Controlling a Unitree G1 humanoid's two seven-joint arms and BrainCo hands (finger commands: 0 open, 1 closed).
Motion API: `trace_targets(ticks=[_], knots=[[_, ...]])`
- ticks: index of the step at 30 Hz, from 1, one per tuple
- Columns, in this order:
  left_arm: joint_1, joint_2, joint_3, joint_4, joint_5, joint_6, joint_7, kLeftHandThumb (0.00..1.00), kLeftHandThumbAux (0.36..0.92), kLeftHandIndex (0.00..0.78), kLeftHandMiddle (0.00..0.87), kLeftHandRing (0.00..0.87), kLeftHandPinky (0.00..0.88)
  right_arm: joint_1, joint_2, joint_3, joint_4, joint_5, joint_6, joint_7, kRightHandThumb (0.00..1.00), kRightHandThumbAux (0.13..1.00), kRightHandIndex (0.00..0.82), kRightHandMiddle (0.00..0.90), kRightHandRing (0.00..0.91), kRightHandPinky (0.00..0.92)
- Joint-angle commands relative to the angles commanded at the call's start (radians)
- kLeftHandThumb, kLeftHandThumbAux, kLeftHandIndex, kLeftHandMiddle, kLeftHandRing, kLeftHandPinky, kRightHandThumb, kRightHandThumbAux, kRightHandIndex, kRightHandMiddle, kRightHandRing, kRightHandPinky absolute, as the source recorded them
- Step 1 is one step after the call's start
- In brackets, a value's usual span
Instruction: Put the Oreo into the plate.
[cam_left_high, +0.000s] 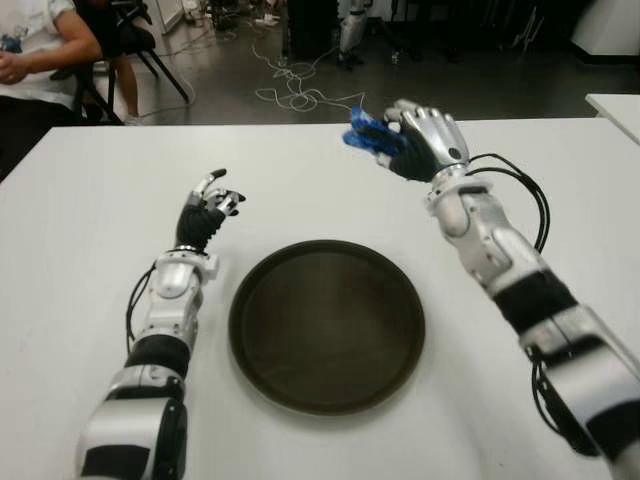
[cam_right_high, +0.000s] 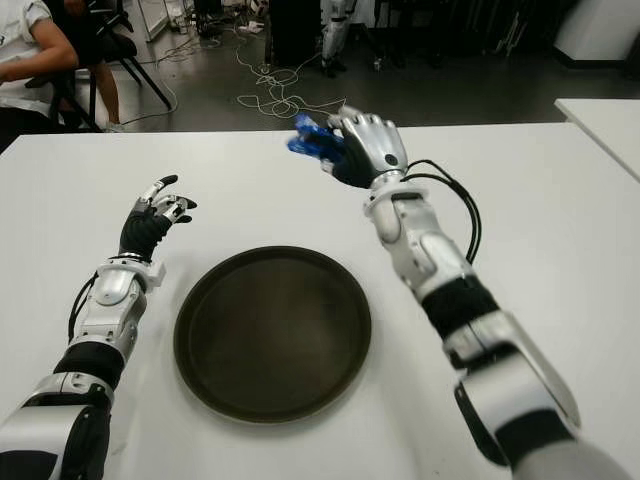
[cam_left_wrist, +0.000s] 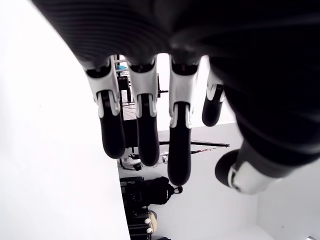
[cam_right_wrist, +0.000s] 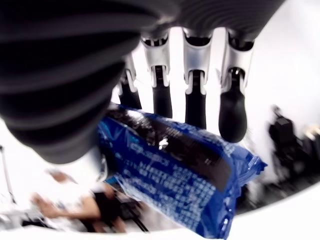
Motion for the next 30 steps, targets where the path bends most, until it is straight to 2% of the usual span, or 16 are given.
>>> trace_targets(ticks=[6, 10, 14, 16, 18, 21, 26, 30], knots=[[-0.002, 0.001, 0.001, 0.003, 0.0, 0.002, 0.005, 0.938, 0.629, 0.171, 0.463, 0.29, 0.331, 0.06, 0.003, -0.01, -0.104, 0.004, 0.002, 0.035, 0.7, 0.719, 0.436, 0.754, 0.744, 0.727], [-0.004, 0.0, 0.004, 0.008, -0.004, 0.001, 0.001, 0.938, 0.629, 0.166, 0.463, 0.293, 0.339, 0.09, 0.019, 0.001, -0.129, 0.005, -0.016, 0.045, 0.699, 0.72, 0.435, 0.758, 0.746, 0.722], [-0.004, -0.002, 0.008, 0.009, -0.012, -0.001, -0.007, 0.938, 0.628, 0.166, 0.463, 0.302, 0.345, 0.134, 0.073, 0.074, -0.149, 0.001, -0.026, 0.09, 0.699, 0.72, 0.436, 0.766, 0.753, 0.731], [-0.004, -0.002, 0.008, 0.01, -0.012, -0.002, -0.008, 0.938, 0.627, 0.164, 0.463, 0.303, 0.344, 0.155, 0.078, 0.095, -0.174, 0.007, -0.029, 0.128, 0.699, 0.72, 0.436, 0.769, 0.758, 0.736], [-0.004, -0.002, 0.007, 0.01, -0.011, -0.003, -0.008, 0.938, 0.627, 0.163, 0.463, 0.302, 0.343, 0.171, 0.069, 0.105, -0.206, 0.023, -0.039, 0.179, 0.699, 0.72, 0.436, 0.771, 0.761, 0.74], [-0.001, -0.004, 0.005, 0.004, -0.011, -0.005, -0.008, 0.938, 0.626, 0.163, 0.463, 0.303, 0.342, 0.178, 0.064, 0.112, -0.203, 0.054, -0.082, 0.238, 0.699, 0.72, 0.436, 0.773, 0.766, 0.746], [0.004, -0.005, 0.001, -0.002, -0.004, -0.013, -0.003, 0.936, 0.627, 0.161, 0.463, 0.296, 0.33, 0.184, 0.075, 0.121, -0.17, 0.083, -0.147, 0.298, 0.701, 0.719, 0.436, 0.778, 0.774, 0.761], [0.004, -0.003, -0.005, 0.003, 0.007, -0.026, 0.002, 0.934, 0.628, 0.155, 0.463, 0.289, 0.326, 0.171, 0.065, 0.128, -0.154, 0.117, -0.189, 0.379, 0.701, 0.719, 0.437, 0.778, 0.775, 0.76]])
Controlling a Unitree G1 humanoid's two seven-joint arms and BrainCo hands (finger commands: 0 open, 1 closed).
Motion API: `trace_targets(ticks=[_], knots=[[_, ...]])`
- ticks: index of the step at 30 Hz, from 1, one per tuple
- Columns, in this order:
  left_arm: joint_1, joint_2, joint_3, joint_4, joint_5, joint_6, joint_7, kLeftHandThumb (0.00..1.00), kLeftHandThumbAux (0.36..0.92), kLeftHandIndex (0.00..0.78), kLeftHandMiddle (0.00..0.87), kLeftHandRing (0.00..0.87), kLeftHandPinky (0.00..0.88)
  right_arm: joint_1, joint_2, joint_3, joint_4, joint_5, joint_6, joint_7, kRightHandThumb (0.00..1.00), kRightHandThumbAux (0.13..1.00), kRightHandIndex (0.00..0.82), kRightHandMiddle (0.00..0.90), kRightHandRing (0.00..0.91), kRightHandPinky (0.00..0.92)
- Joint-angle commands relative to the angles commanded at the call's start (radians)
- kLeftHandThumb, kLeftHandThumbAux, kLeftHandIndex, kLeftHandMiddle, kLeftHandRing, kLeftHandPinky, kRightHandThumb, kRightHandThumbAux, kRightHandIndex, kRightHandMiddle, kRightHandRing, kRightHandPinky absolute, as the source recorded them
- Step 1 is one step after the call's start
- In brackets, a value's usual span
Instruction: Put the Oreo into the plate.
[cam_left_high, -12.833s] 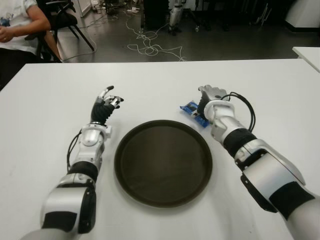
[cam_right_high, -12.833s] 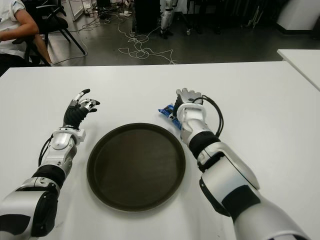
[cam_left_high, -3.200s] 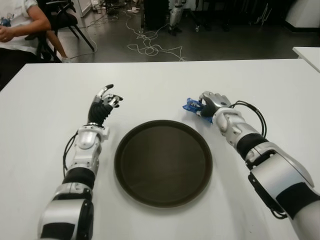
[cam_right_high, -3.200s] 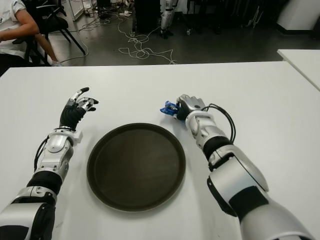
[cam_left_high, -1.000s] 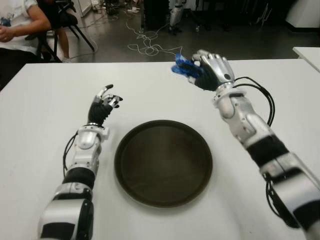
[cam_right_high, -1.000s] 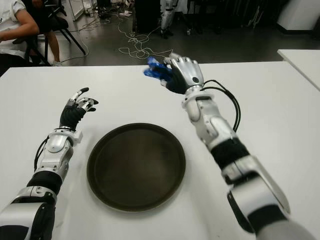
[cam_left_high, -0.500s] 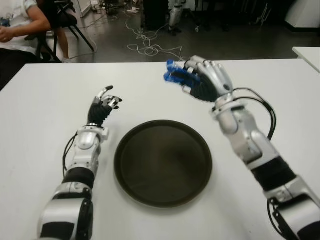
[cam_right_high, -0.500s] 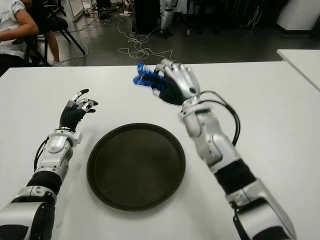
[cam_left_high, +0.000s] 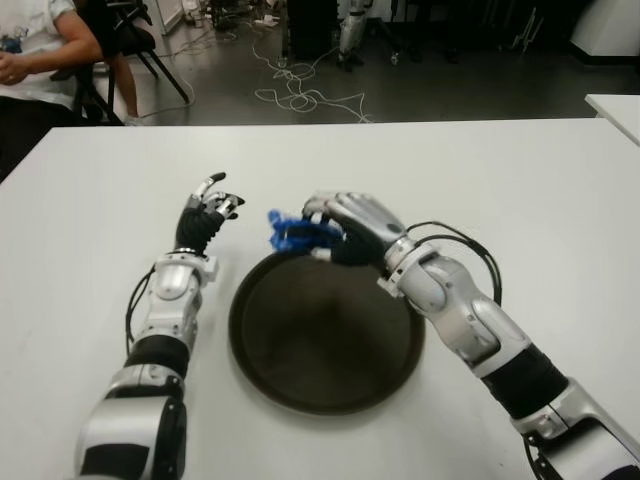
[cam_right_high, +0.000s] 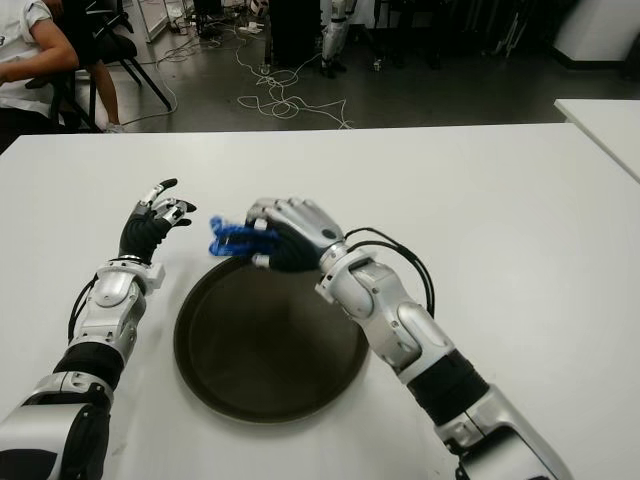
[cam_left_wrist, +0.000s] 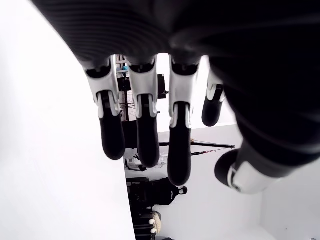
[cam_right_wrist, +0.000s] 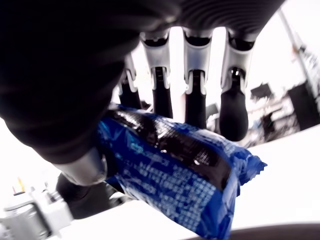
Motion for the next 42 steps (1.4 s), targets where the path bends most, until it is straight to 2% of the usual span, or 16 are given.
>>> trace_targets(ticks=[8, 17, 20, 22, 24, 25, 26, 27, 28, 31, 33, 42], knots=[[0.001, 0.0, -0.001, 0.0, 0.001, -0.003, 0.0, 0.933, 0.629, 0.163, 0.463, 0.283, 0.322, 0.004, -0.013, -0.015, -0.007, 0.018, -0.027, 0.069, 0.702, 0.718, 0.436, 0.764, 0.759, 0.737], [0.002, 0.001, -0.002, -0.005, -0.002, -0.002, -0.009, 0.935, 0.628, 0.17, 0.463, 0.294, 0.336, -0.011, -0.046, -0.046, -0.068, 0.04, -0.002, 0.184, 0.702, 0.718, 0.436, 0.75, 0.752, 0.72], [0.003, 0.002, -0.001, -0.008, -0.006, 0.002, -0.015, 0.936, 0.628, 0.17, 0.463, 0.299, 0.338, 0.0, -0.063, -0.058, -0.094, 0.04, -0.006, 0.203, 0.699, 0.72, 0.433, 0.724, 0.722, 0.669], [0.004, 0.002, -0.001, -0.01, -0.007, 0.003, -0.017, 0.936, 0.628, 0.169, 0.463, 0.3, 0.339, 0.009, -0.073, -0.064, -0.108, 0.038, -0.009, 0.21, 0.689, 0.724, 0.428, 0.644, 0.636, 0.574], [0.004, 0.002, -0.001, -0.011, -0.005, 0.003, -0.014, 0.935, 0.629, 0.168, 0.463, 0.299, 0.339, 0.011, -0.083, -0.067, -0.126, 0.028, 0.004, 0.227, 0.682, 0.726, 0.424, 0.595, 0.586, 0.523], [0.004, 0.002, -0.001, -0.012, -0.004, 0.003, -0.012, 0.936, 0.628, 0.17, 0.463, 0.299, 0.338, 0.01, -0.088, -0.068, -0.136, 0.022, 0.013, 0.238, 0.438, 0.684, 0.319, 0.45, 0.449, 0.408], [0.004, 0.002, -0.002, -0.013, -0.001, 0.003, -0.008, 0.936, 0.628, 0.171, 0.463, 0.299, 0.337, 0.007, -0.096, -0.067, -0.149, 0.013, 0.024, 0.255, 0.35, 0.669, 0.281, 0.398, 0.4, 0.366], [0.004, 0.002, -0.003, -0.013, 0.001, 0.003, -0.005, 0.937, 0.628, 0.173, 0.463, 0.299, 0.332, 0.006, -0.1, -0.066, -0.158, 0.007, 0.033, 0.267, 0.224, 0.615, 0.18, 0.266, 0.263, 0.243], [0.004, 0.003, -0.004, -0.012, 0.002, 0.004, -0.003, 0.937, 0.628, 0.174, 0.463, 0.298, 0.328, 0.002, -0.104, -0.064, -0.164, 0.001, 0.039, 0.279, 0.143, 0.581, 0.116, 0.181, 0.175, 0.164], [0.003, 0.004, -0.005, -0.011, 0.006, 0.009, 0.001, 0.937, 0.628, 0.176, 0.463, 0.296, 0.323, -0.003, -0.113, -0.062, -0.176, -0.005, 0.047, 0.304, 0.046, 0.512, 0.038, 0.059, 0.057, 0.053], [0.003, 0.004, -0.006, -0.012, 0.008, 0.011, 0.004, 0.937, 0.628, 0.178, 0.463, 0.298, 0.322, -0.005, -0.119, -0.066, -0.183, -0.003, 0.048, 0.317, 0.023, 0.49, 0.019, 0.03, 0.029, 0.027], [-0.003, 0.005, 0.001, -0.012, -0.004, 0.027, -0.01, 0.939, 0.626, 0.183, 0.464, 0.31, 0.298, 0.001, -0.132, -0.098, -0.179, 0.003, 0.027, 0.3, 0.0, 0.41, 0.0, 0.0, 0.0, 0.0]])
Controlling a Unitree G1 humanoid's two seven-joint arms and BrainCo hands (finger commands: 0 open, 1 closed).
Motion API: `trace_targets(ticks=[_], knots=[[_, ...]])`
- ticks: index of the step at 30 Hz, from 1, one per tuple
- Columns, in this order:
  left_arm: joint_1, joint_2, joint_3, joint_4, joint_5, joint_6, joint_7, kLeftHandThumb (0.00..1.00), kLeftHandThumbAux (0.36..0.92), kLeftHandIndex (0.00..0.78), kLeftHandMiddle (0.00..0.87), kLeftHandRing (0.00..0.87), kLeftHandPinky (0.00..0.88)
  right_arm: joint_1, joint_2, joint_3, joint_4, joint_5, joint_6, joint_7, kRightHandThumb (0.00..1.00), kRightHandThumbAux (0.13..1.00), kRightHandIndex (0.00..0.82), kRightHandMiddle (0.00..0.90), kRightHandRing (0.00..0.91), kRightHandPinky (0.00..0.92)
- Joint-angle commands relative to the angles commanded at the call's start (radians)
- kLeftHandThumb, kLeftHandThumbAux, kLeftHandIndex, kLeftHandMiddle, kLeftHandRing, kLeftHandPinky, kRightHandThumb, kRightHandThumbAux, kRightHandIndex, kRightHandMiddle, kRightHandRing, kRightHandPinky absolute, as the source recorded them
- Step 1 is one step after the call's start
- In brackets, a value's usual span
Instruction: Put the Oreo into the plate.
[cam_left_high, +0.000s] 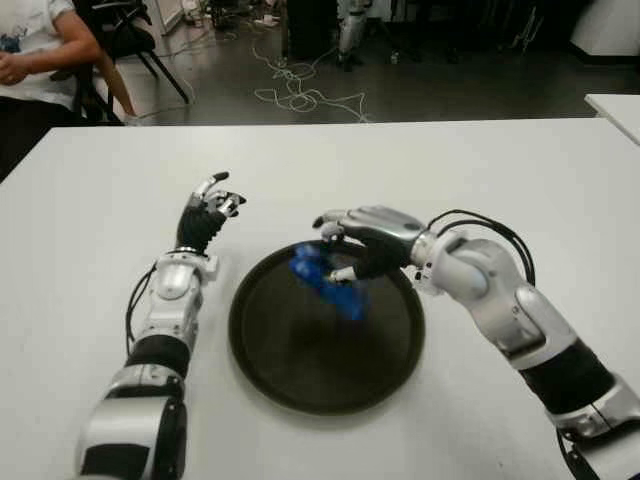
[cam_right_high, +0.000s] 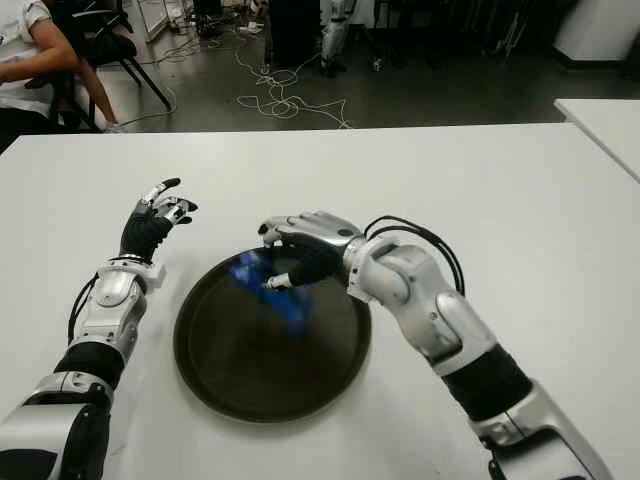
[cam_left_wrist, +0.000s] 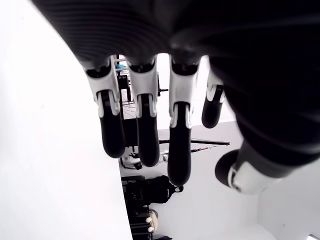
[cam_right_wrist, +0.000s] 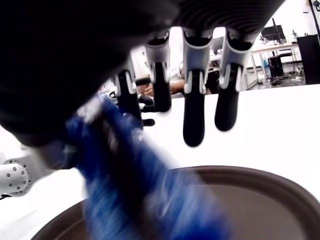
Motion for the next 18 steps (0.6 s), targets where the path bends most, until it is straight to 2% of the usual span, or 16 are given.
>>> trace_targets(ticks=[13, 18], knots=[[0.004, -0.004, 0.009, -0.006, -0.019, 0.005, -0.016, 0.939, 0.627, 0.185, 0.463, 0.317, 0.322, 0.015, -0.015, -0.052, -0.005, 0.011, -0.007, -0.016, 0.0, 0.31, 0.0, 0.0, 0.0, 0.0], [0.002, -0.002, 0.004, 0.001, -0.012, -0.001, -0.01, 0.938, 0.627, 0.176, 0.463, 0.303, 0.316, 0.028, -0.042, -0.091, -0.011, 0.037, -0.005, -0.008, 0.009, 0.292, 0.0, 0.0, 0.0, 0.0]])
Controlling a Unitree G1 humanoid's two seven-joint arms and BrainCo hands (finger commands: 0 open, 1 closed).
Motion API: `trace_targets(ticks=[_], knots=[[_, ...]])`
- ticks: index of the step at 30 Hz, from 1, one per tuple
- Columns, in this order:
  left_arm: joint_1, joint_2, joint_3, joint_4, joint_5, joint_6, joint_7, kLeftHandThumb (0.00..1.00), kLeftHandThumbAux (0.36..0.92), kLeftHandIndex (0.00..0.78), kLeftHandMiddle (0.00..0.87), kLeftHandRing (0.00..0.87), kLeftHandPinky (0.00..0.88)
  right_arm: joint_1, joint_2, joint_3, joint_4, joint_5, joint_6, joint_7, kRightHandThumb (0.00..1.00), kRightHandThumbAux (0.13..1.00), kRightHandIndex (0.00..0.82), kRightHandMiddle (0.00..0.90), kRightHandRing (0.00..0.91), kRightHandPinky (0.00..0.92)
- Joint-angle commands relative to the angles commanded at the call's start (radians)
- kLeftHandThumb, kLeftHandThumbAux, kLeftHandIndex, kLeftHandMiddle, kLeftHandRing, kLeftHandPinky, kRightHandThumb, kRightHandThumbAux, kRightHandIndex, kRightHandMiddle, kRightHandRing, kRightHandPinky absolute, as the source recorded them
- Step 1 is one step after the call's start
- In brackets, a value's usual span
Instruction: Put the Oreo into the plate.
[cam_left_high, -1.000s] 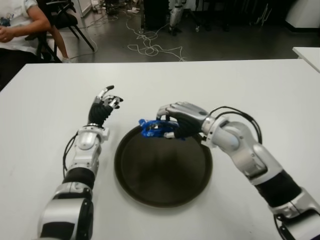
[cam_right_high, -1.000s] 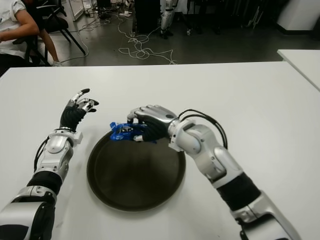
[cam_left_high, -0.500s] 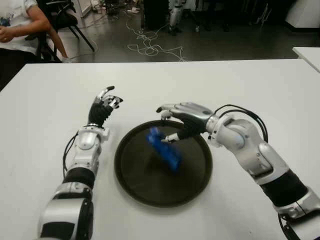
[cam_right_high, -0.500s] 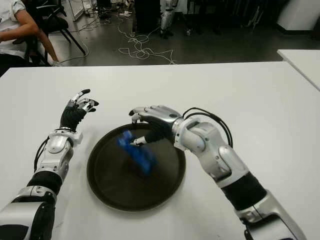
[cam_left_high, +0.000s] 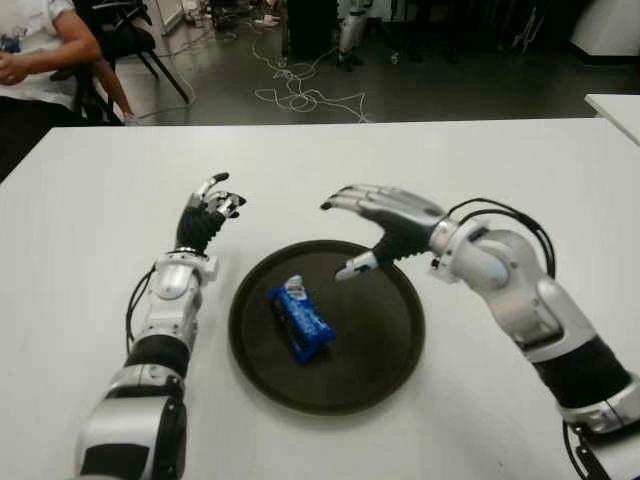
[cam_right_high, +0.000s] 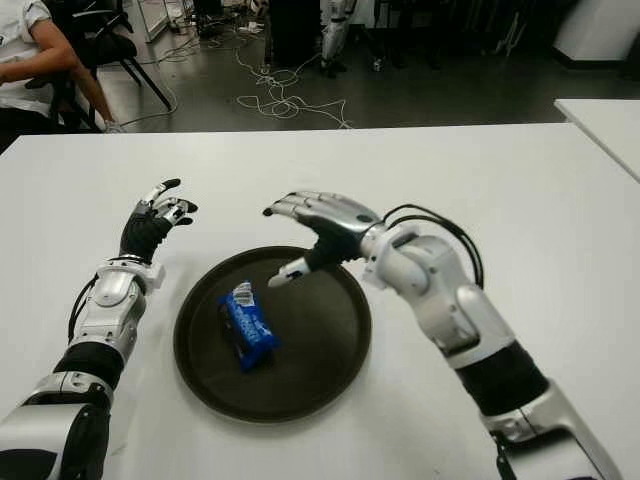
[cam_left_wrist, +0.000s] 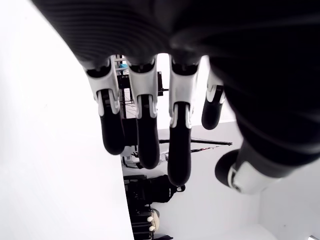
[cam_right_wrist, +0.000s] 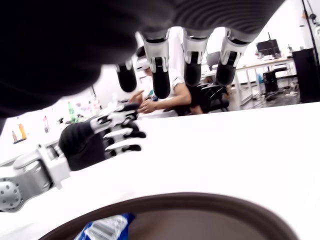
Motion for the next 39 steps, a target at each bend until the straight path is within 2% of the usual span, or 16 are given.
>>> trace_targets(ticks=[5, 10, 13, 17, 18, 20, 21, 22, 24, 26, 28, 31, 36, 39], knots=[[-0.003, 0.002, -0.003, 0.004, 0.006, 0.002, 0.005, 0.936, 0.628, 0.17, 0.463, 0.288, 0.322, 0.025, -0.042, -0.053, 0.057, 0.051, -0.049, -0.025, 0.01, 0.265, 0.0, 0.0, 0.0, 0.0], [-0.008, 0.003, 0.0, 0.012, 0.005, 0.004, 0.003, 0.936, 0.628, 0.169, 0.463, 0.291, 0.33, 0.073, -0.026, -0.137, 0.108, 0.138, -0.067, -0.096, 0.033, 0.252, 0.0, 0.0, 0.0, 0.0], [-0.008, 0.002, 0.001, 0.012, 0.003, 0.004, 0.002, 0.936, 0.629, 0.166, 0.463, 0.29, 0.327, 0.08, 0.0, -0.183, 0.218, 0.182, -0.126, -0.186, 0.041, 0.259, 0.0, 0.0, 0.0, 0.0], [-0.01, 0.002, 0.003, 0.014, 0.002, 0.005, 0.001, 0.936, 0.629, 0.162, 0.463, 0.29, 0.327, 0.057, 0.046, -0.219, 0.401, 0.225, -0.233, -0.312, 0.037, 0.276, 0.0, 0.0, 0.0, 0.0], [-0.01, 0.002, 0.003, 0.015, 0.001, 0.006, 0.001, 0.936, 0.629, 0.161, 0.463, 0.29, 0.327, 0.04, 0.067, -0.239, 0.49, 0.248, -0.283, -0.36, 0.035, 0.28, 0.0, 0.0, 0.0, 0.0], [-0.01, 0.001, 0.005, 0.016, 0.0, 0.006, 0.002, 0.935, 0.629, 0.162, 0.463, 0.288, 0.323, -0.012, 0.111, -0.286, 0.687, 0.297, -0.381, -0.446, 0.04, 0.336, 0.011, 0.053, 0.046, 0.065], [-0.01, 0.0, 0.005, 0.017, -0.001, 0.006, 0.002, 0.935, 0.629, 0.162, 0.463, 0.287, 0.322, -0.05, 0.135, -0.323, 0.805, 0.335, -0.412, -0.482, 0.042, 0.348, 0.016, 0.066, 0.059, 0.08], [-0.01, -0.001, 0.006, 0.018, -0.001, 0.006, 0.002, 0.936, 0.628, 0.164, 0.463, 0.288, 0.322, -0.075, 0.149, -0.346, 0.878, 0.358, -0.43, -0.502, 0.054, 0.391, 0.042, 0.114, 0.112, 0.14], [-0.011, -0.001, 0.005, 0.021, 0.0, 0.005, 0.002, 0.937, 0.628, 0.167, 0.463, 0.291, 0.325, -0.113, 0.176, -0.415, 1.021, 0.432, -0.431, -0.515, 0.074, 0.451, 0.079, 0.172, 0.177, 0.212], [-0.011, 0.0, 0.003, 0.024, 0.003, 0.0, 0.002, 0.938, 0.627, 0.165, 0.463, 0.293, 0.325, -0.127, 0.203, -0.498, 1.114, 0.531, -0.37, -0.485, 0.092, 0.504, 0.117, 0.219, 0.233, 0.271], [-0.011, 0.001, 0.001, 0.025, 0.005, -0.004, 0.002, 0.938, 0.627, 0.161, 0.463, 0.293, 0.325, -0.149, 0.212, -0.549, 1.164, 0.592, -0.305, -0.458, 0.09, 0.523, 0.134, 0.235, 0.255, 0.289], [-0.012, 0.001, 0.001, 0.024, 0.005, -0.005, 0.001, 0.937, 0.626, 0.157, 0.463, 0.291, 0.325, -0.18, 0.223, -0.575, 1.153, 0.635, -0.231, -0.448, 0.06, 0.544, 0.146, 0.239, 0.261, 0.298], [-0.015, -0.001, 0.002, 0.027, 0.004, -0.003, 0.001, 0.938, 0.626, 0.158, 0.463, 0.292, 0.331, -0.226, 0.215, -0.596, 1.177, 0.669, -0.2, -0.432, 0.018, 0.559, 0.151, 0.232, 0.258, 0.29], [-0.015, -0.001, 0.001, 0.028, 0.005, -0.004, 0.002, 0.938, 0.626, 0.16, 0.464, 0.295, 0.336, -0.236, 0.233, -0.595, 1.171, 0.676, -0.221, -0.445, 0.006, 0.568, 0.155, 0.231, 0.256, 0.286]])
